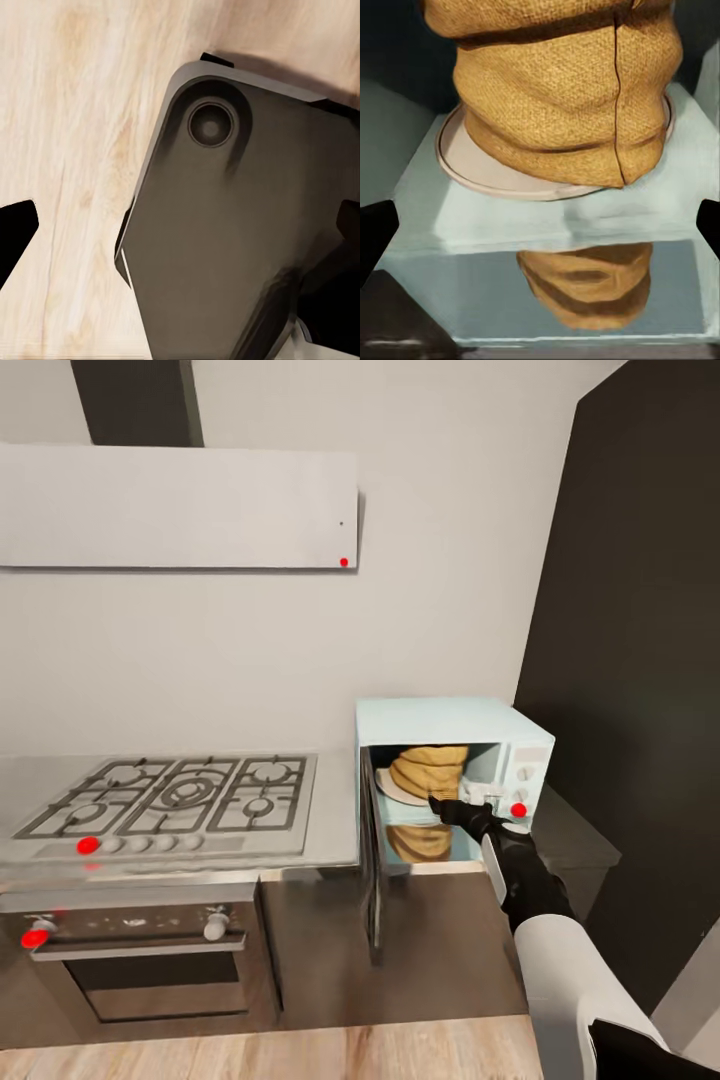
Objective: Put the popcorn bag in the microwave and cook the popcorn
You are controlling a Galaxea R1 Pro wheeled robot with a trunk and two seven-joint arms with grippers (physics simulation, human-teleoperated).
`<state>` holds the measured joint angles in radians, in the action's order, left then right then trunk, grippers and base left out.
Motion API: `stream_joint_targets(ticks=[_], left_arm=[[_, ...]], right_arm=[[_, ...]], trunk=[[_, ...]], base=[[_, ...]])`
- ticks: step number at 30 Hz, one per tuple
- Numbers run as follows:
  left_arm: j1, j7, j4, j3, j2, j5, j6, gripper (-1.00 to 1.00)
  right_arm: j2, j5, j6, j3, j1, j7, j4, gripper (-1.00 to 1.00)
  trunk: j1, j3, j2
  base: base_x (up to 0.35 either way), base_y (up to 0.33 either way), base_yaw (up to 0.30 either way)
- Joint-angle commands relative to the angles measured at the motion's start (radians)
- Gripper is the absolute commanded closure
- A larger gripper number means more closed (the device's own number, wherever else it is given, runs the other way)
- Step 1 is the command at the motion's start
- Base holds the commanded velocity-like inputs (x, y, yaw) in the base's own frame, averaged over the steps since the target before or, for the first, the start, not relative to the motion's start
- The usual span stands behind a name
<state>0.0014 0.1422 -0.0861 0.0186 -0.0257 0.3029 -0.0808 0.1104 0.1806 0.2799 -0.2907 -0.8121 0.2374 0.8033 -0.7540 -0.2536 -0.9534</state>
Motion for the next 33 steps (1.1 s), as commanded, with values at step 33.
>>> stream_joint_targets(ticks=[33], left_arm=[[0.000,0.003,-0.177,-0.008,0.006,-0.001,0.009,-1.00]], right_arm=[[-0.200,0.105,-0.106,0.001,0.337,-0.141,-0.835,-1.00]], trunk=[[0.001,-0.001,-0.001]], base=[[-0.142,0.000,0.000]])
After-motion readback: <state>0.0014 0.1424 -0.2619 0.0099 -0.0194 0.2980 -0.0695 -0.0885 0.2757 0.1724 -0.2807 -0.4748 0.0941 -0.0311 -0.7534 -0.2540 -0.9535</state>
